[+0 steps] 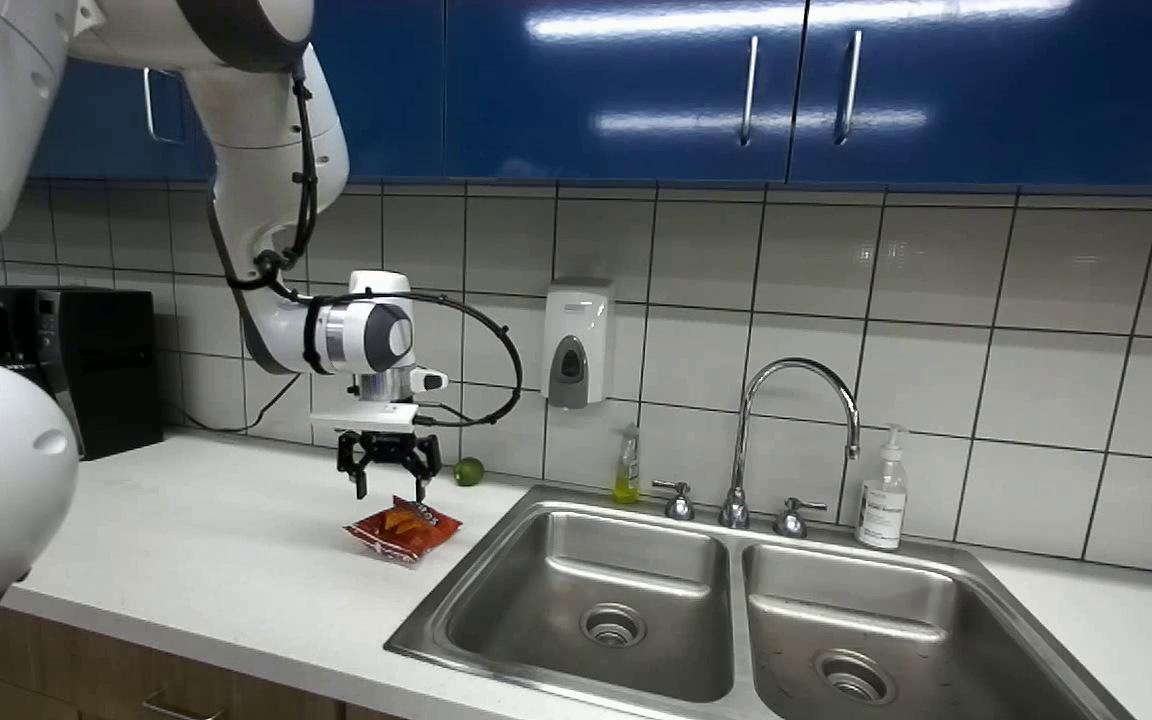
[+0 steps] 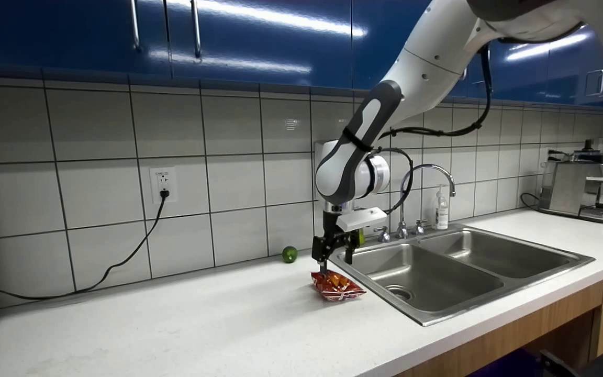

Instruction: Put the orange packet in the sink

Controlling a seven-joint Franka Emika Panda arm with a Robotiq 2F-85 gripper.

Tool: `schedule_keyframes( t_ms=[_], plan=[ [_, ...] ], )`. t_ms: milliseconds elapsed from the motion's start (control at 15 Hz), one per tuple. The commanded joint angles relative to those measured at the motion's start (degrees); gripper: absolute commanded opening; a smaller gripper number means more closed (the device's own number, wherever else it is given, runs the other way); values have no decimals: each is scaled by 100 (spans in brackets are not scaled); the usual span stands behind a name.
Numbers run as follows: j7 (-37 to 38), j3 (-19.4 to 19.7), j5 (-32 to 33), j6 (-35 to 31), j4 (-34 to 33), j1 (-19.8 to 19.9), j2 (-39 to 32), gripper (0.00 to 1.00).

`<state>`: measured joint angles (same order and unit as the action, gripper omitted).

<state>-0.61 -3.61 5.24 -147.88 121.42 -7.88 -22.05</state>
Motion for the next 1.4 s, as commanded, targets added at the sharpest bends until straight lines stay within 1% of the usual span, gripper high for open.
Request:
schedule_keyframes(
  t_ms=[0,467,933,1000,1067,1200,1333],
  plan=[
    [230,99,180,-12,-392,-95,-348,100],
    [276,235,187,23,-764,-154,-702,100],
    [277,351,172,37,-921,-146,-897,100],
    [261,354,163,52,-937,-138,-915,92],
    [257,356,157,55,-946,-136,-924,74],
    [255,365,160,62,-961,-137,-941,58],
    [256,373,158,67,-977,-134,-949,40]
  ],
)
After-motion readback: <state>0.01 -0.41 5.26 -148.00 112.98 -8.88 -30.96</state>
